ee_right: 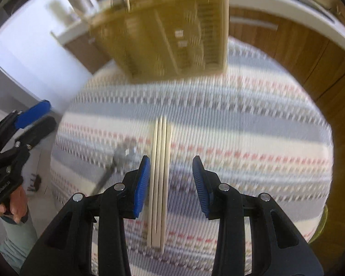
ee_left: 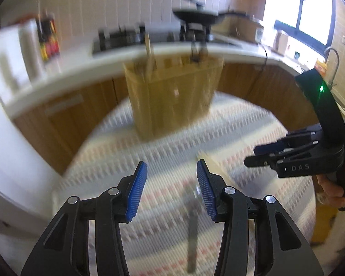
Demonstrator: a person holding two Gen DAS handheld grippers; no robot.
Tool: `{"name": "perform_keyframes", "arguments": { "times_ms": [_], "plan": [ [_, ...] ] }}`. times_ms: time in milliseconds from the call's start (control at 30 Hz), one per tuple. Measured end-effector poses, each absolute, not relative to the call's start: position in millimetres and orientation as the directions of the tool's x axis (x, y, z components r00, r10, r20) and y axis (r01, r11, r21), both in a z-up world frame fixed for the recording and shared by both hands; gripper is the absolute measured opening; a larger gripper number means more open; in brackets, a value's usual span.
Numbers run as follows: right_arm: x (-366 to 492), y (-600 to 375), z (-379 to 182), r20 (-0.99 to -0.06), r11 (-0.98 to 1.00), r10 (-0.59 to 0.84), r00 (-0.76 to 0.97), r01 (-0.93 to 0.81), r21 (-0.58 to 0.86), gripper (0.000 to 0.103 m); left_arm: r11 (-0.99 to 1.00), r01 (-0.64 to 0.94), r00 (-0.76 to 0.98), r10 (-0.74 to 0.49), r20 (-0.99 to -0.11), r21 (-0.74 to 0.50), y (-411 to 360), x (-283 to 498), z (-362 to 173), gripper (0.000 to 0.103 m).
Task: Organize utensils
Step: 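Move both tools back down to the utensils on the mat, then grasp a clear spoon with the left tool while the right tool grasps a chopstick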
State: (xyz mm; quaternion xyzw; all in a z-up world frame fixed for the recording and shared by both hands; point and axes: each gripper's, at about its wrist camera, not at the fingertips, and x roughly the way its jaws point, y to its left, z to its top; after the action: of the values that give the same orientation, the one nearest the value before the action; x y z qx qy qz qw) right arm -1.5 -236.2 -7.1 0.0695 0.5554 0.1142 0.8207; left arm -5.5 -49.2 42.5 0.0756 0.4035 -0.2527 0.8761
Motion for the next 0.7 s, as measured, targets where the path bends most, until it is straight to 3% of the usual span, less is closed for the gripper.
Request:
{"name": "perform_keyframes", "arguments": {
  "times_ms": [100, 233, 300, 533, 700],
  "plan": [
    [-7, -229, -26, -0.912, 0.963, 0.268, 0.311, -0.119, 0.242, 0.034, 0.851, 0.515, 0.469, -0.375, -0.8, -0.097, -50, -9, 15, 0.044],
    [-11, -222, -44, -0.922, 0.962, 0.266, 0.28, -0.129, 0.239, 0.021, 0.849, 0.524, 0.421, -0.337, -0.842, -0.077, -58, -17, -13, 0.041],
    [-11, -223, -51, -0.924, 0.963, 0.266, 0.274, -0.119, 0.242, 0.02, 0.85, 0.524, 0.418, -0.309, -0.854, -0.051, -63, -20, -24, 0.037],
    [-10, -217, -69, -0.928, 0.964, 0.263, 0.263, -0.12, 0.239, 0.014, 0.849, 0.528, 0.404, -0.285, -0.869, -0.033, -72, -23, -42, 0.037],
    [-20, -200, -73, -0.943, 0.973, 0.194, 0.269, -0.172, 0.152, 0.012, 0.849, 0.529, 0.406, -0.245, -0.88, 0.008, -78, -22, -49, 0.036]
  ]
}}
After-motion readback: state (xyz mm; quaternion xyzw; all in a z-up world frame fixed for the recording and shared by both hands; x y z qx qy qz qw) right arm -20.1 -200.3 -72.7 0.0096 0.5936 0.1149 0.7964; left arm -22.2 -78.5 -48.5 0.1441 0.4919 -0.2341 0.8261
